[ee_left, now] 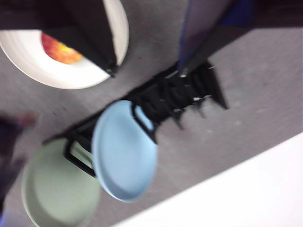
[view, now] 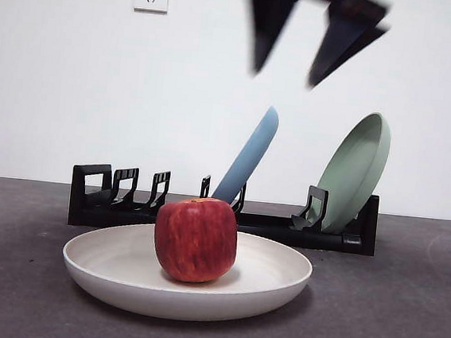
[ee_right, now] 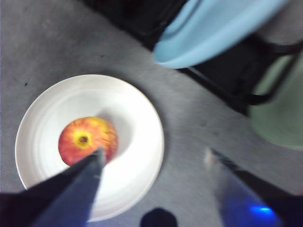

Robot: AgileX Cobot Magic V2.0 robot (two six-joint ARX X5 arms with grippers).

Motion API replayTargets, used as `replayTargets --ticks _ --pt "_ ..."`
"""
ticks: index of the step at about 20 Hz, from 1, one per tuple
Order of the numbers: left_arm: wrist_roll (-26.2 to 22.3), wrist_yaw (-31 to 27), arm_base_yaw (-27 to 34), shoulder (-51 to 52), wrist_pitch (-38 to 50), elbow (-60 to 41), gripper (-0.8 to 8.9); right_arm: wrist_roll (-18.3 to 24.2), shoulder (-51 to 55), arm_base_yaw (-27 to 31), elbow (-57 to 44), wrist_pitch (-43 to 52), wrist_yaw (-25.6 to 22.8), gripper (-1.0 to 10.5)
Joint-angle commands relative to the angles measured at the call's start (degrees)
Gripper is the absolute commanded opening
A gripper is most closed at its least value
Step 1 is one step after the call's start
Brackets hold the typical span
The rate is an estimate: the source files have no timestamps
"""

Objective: Take the yellow plate from the plate rack,put the plate on the table,take the apple from the table,put the apple in the plate

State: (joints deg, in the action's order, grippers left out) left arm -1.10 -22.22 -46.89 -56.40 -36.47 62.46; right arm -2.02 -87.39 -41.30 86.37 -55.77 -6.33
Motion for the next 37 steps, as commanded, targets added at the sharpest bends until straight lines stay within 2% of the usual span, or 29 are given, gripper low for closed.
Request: replayTargets --ticks 1,5,10,12,14,18,20,23,27,37 --pt "-2.9 1.9 0.5 -1.6 1.3 -0.2 -0.08 1.6 3.0 1.2 -0.3 -1.7 -0.2 -0.1" --pt "-3.7 4.7 3.7 -3.6 1.9 -0.2 -0.08 2.2 8.7 4.3 -0.4 -2.5 -0.1 -0.2" --pt "-5.0 14.8 15.3 -3.6 1.8 -0.3 -0.08 3.4 16.4 8.6 -4.1 0.7 0.0 -0.2" --pt "-4.9 20.8 21.2 -3.0 2.2 -1.5 -0.09 3.5 20.4 10.1 -9.3 5.0 0.0 -0.2" --pt "-4.9 24.4 25.6 -1.9 3.0 -3.8 -0.09 3.3 24.8 11.4 -16.5 10.5 0.4 -0.2" --pt "-1.5 25.5 31.4 4.5 9.3 -14.7 -0.08 -1.1 33.3 12.0 -32.9 20.7 0.4 -0.2" --pt "1.3 25.5 32.7 9.9 13.0 -21.7 -0.08 -2.8 36.9 12.0 -40.4 24.8 0.4 -0.2" --pt "2.8 25.5 33.1 17.4 14.5 -28.8 -0.08 -4.5 40.2 12.0 -48.1 28.5 0.3 -0.2" --pt "3.0 25.4 33.1 21.4 14.7 -29.4 -0.04 -4.6 40.2 12.0 -48.4 28.3 0.0 -0.1" --pt "2.8 25.3 33.1 19.8 14.5 -29.4 -0.04 -4.6 40.2 12.0 -48.4 28.3 0.0 0.0"
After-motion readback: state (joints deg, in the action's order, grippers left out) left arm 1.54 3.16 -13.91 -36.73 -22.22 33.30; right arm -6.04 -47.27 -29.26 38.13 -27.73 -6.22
